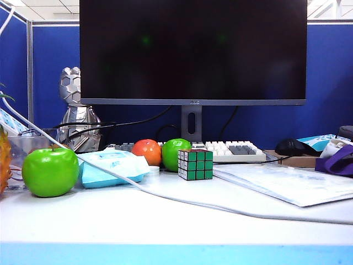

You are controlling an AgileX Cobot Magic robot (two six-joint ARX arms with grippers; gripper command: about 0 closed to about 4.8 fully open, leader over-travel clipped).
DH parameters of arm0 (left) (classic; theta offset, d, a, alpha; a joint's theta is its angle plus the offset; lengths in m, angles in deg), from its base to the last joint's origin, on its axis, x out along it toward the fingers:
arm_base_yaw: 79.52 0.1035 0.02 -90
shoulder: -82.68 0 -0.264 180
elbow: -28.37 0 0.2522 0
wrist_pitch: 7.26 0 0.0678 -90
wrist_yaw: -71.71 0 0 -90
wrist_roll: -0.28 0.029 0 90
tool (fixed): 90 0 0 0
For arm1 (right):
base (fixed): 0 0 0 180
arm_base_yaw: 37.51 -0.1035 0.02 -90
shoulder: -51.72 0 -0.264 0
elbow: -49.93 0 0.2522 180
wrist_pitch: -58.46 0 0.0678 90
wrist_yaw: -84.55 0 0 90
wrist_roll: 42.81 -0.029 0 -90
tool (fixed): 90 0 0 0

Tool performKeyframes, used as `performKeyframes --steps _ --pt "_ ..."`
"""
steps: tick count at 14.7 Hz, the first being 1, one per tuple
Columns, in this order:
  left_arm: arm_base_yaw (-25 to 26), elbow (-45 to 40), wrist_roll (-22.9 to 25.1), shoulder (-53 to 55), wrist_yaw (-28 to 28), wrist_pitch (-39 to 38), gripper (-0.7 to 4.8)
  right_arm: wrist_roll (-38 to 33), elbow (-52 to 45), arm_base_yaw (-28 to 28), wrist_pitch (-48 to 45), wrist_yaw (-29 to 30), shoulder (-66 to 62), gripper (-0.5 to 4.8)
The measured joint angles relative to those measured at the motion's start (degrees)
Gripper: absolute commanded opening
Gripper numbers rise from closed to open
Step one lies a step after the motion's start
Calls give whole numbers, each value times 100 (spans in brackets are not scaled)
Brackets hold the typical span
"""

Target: Pick up the Type-C charging cable and the charging base, insert one end of the Type-C charger into the corresponding slot on the base, and finally place the plugged-in charger back on the table.

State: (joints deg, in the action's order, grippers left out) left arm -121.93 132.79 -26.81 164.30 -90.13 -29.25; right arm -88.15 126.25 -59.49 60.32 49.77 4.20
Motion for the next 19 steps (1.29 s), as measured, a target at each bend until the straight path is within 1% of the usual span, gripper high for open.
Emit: performKeyframes --steps 1,2,4,6,7,8,9,10,12,14,15,16,17,18,19 --pt "2 -4 -81 0 -20 -31 -6 2 4 0 101 39 0 -3" --pt "0 -4 -105 0 -17 -203 -6 153 0 0 181 48 0 -3" --pt "2 -4 -105 0 -13 -212 -6 299 2 -2 221 48 0 -3" --pt "2 -9 35 0 4 -254 -6 304 9 -22 413 48 9 -3" --pt "2 -9 92 0 -20 -282 -6 334 17 -133 538 -4 11 -3" --pt "4 -11 179 -4 -61 -299 -6 599 48 -420 719 -216 26 -3" --pt "4 -11 181 -11 -66 -299 -6 627 48 -522 728 -341 28 -3" --pt "4 -22 197 -22 -66 -299 -6 920 74 -608 988 -472 52 -3" --pt "4 -48 199 -9 -22 -181 -6 1204 77 -608 1141 -555 127 -3" --pt "4 -70 199 0 -28 -146 -6 1314 116 -658 1464 -566 142 3" --pt "4 -72 201 0 -131 -79 -6 1349 125 -822 1486 -682 157 55" --pt "4 -72 201 0 -146 -74 -6 1340 122 -824 1458 -682 164 78" --pt "2 -48 168 -2 -157 -4 -6 1255 66 -857 1480 -555 157 95" --pt "0 -70 160 -2 -195 -59 -6 1193 74 -857 1447 -514 140 130" --pt "2 -70 173 2 -210 -59 -6 1130 70 -861 1405 -599 155 199"
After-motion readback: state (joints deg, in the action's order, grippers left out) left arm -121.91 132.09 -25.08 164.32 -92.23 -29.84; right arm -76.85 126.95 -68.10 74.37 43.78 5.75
